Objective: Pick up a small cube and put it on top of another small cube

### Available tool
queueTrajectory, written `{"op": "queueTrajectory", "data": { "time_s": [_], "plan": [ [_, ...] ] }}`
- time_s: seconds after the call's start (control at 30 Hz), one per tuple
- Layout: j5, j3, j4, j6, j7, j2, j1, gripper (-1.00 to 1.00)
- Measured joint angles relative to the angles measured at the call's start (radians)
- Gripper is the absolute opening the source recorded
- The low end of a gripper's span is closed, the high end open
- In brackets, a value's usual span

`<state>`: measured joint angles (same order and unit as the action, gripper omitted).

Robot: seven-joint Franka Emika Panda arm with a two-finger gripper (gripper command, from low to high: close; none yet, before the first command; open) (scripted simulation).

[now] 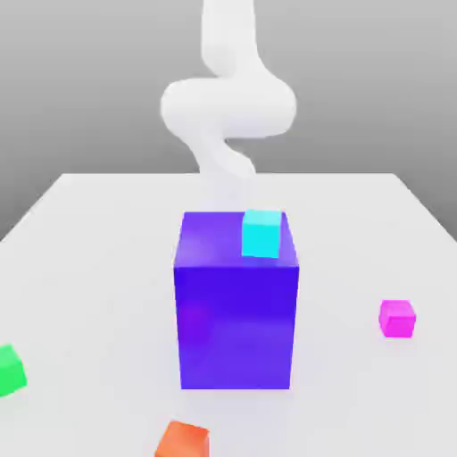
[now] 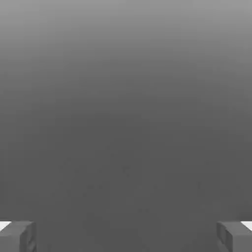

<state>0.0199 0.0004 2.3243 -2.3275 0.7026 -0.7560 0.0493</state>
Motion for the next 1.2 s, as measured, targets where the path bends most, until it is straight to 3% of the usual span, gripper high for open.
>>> {"op": "queueTrajectory", "data": {
  "time_s": [0.67, 1.2],
  "plan": [
    [0.112, -0.031, 0.194, -0.217, -0.814, 0.354, 0.384, 0.0],
    [0.091, -0.025, 0.349, -0.395, -1.54, 0.632, 0.648, 0.0]
  ]
}}
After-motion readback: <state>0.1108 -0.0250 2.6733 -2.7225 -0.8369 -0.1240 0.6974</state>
